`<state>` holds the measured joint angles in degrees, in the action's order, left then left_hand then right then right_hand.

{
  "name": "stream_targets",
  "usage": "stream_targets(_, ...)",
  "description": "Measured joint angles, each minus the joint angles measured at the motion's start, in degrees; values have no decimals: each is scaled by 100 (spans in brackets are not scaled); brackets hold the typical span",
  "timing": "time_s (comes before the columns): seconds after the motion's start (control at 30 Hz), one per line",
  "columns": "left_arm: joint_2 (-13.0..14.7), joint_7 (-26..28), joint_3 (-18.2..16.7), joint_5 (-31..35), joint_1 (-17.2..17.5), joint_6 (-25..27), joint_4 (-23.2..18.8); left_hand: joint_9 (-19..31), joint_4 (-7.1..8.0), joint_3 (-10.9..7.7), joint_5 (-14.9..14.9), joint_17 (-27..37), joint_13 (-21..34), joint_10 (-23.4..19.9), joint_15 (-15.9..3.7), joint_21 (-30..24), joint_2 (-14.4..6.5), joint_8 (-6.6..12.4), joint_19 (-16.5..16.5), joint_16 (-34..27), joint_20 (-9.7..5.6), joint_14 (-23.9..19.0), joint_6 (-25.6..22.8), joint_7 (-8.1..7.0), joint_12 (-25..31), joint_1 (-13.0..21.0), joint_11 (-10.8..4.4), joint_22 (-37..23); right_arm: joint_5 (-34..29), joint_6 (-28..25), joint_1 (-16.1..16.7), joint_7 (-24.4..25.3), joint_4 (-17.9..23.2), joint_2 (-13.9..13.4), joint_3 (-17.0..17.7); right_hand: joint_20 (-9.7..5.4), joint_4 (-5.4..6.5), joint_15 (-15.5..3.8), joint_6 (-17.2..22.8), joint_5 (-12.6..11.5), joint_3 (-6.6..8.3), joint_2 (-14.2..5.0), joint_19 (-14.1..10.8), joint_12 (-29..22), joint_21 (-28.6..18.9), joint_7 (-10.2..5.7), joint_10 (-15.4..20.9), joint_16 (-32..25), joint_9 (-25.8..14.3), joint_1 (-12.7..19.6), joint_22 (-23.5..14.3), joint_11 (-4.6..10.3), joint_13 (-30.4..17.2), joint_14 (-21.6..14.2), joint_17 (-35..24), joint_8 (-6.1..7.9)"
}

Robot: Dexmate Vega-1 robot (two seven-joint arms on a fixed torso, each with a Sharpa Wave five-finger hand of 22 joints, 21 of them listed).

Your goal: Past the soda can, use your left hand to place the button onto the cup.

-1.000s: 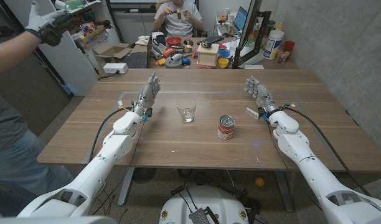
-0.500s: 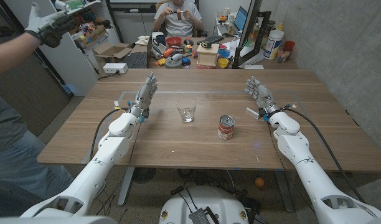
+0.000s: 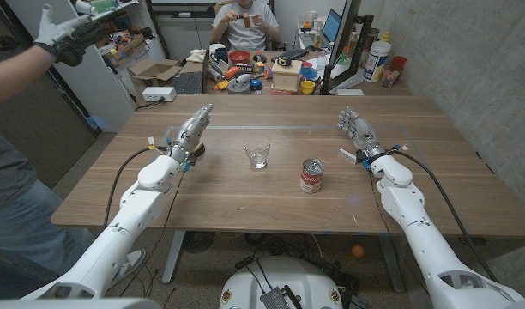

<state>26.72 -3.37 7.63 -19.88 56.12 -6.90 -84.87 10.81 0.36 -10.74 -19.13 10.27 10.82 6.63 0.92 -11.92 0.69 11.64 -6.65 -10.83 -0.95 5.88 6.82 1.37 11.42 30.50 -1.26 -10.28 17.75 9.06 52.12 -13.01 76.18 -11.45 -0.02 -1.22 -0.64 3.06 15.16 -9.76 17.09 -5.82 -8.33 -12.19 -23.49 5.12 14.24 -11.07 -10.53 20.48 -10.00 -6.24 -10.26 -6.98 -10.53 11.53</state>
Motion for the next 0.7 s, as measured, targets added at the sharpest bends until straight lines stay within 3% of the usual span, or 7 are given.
stream_targets(0.03, 208, 11, -21, 19, 139, 10, -314, 0, -30, -26, 0, 0, 0, 0, 11, 0, 4, 0, 9, 0, 30, 11, 6, -7, 0, 65, 0, -1, -45, 1, 0, -36, -8, 11, 9, 0, 0, 0, 0, 0, 0, 0, 0, 0, -1, 0, 0, 0, 0, 0, 0, 0, 0, 0, 0, 0)
stream_targets(0.23, 439, 187, -42, 429, 276, 285, -661, 27, -237, -96, 0, 0, 7, 18, 44, 0, 17, 0, 58, 0, 118, -10, 26, -26, 0, 395, -18, 0, -77, 9, 0, -59, -41, 56, 47, 0, 0, 0, 0, 0, 0, 0, 0, 0, 21, 0, 0, 0, 0, 0, 0, 0, 0, 0, 0, 0)
stream_targets(0.4, 729, 320, -106, 702, 477, 510, -1133, 26, -416, -138, 0, 5, 27, 18, 38, 0, 36, 28, 159, 0, 324, -61, -39, -91, 11, 676, -18, 0, -109, 16, -7, -85, -62, 82, 64, 20, 0, 0, 0, 0, 0, 0, 21, 0, 21, 0, 0, 0, -13, 0, 0, 0, 0, 0, 0, 0)
stream_targets(0.6, 904, 481, -211, 907, 669, 868, -1536, 53, -465, -101, 50, 51, 27, -80, 135, -160, 65, 28, 542, -67, 1055, -350, -162, -107, 72, 723, 11, -28, -126, 27, -17, -103, -76, 105, 76, 42, -24, -31, 21, 0, -24, 0, 42, 0, 21, -22, -1, 0, -28, 0, 0, 0, -29, -31, 0, 0)
stream_targets(0.7, 1058, 604, -316, 1074, 847, 1193, -1897, 53, -465, -101, 71, 55, 53, -159, 175, -201, 65, 28, 696, -104, 1208, -452, -193, -138, 72, 723, -7, -27, -134, 42, -19, -106, -76, 119, 87, 65, -24, -31, 31, 0, -24, 0, 18, 0, 56, -31, -1, 0, -28, 0, 0, 0, -29, -31, 1, 0)
